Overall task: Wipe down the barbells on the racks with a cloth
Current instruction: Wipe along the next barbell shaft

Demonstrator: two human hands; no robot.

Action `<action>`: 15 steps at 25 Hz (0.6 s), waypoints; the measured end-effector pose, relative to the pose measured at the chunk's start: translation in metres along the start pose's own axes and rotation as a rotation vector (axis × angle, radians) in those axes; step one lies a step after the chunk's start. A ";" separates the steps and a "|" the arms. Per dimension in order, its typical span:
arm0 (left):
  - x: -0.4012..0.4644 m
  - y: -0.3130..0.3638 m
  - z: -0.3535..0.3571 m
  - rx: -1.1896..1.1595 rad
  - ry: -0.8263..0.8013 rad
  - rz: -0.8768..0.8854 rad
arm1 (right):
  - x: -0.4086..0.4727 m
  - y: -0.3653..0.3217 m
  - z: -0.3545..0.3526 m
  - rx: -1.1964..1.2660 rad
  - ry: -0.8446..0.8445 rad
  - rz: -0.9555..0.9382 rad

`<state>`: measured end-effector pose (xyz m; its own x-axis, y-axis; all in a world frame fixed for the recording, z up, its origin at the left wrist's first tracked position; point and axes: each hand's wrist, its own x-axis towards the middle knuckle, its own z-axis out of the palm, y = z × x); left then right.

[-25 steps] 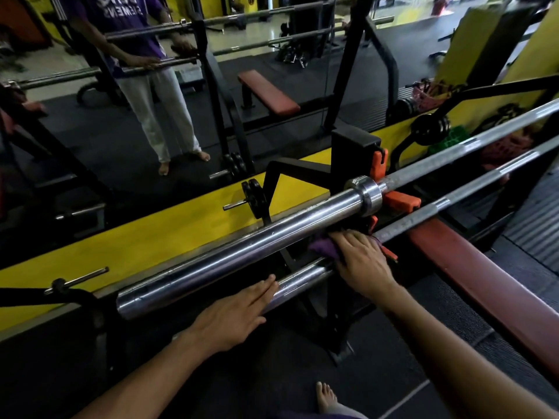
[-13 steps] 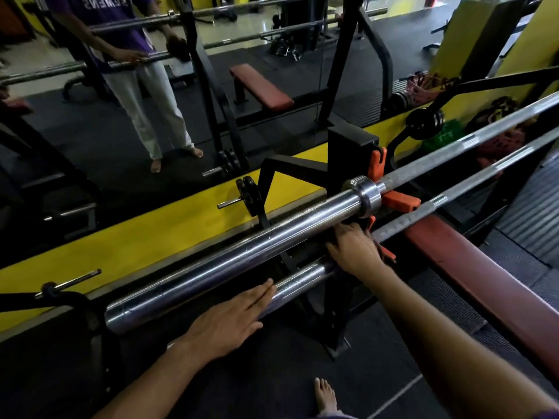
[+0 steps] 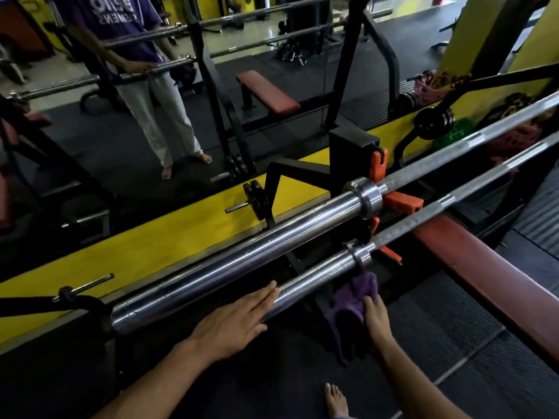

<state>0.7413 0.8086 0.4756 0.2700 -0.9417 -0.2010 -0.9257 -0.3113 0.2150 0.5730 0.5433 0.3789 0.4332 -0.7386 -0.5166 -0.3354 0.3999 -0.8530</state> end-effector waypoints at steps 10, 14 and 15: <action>-0.001 -0.006 0.006 -0.007 0.019 0.001 | -0.061 -0.052 -0.007 -0.105 0.066 -0.228; -0.003 -0.010 0.012 -0.027 0.060 0.017 | -0.068 -0.065 -0.011 -0.510 0.059 -0.885; -0.003 -0.010 0.012 -0.030 0.062 0.020 | -0.058 -0.067 -0.004 -0.629 -0.001 -0.954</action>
<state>0.7468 0.8165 0.4630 0.2682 -0.9536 -0.1370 -0.9230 -0.2951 0.2472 0.5667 0.5574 0.4660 0.7370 -0.5945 0.3215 -0.2283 -0.6667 -0.7095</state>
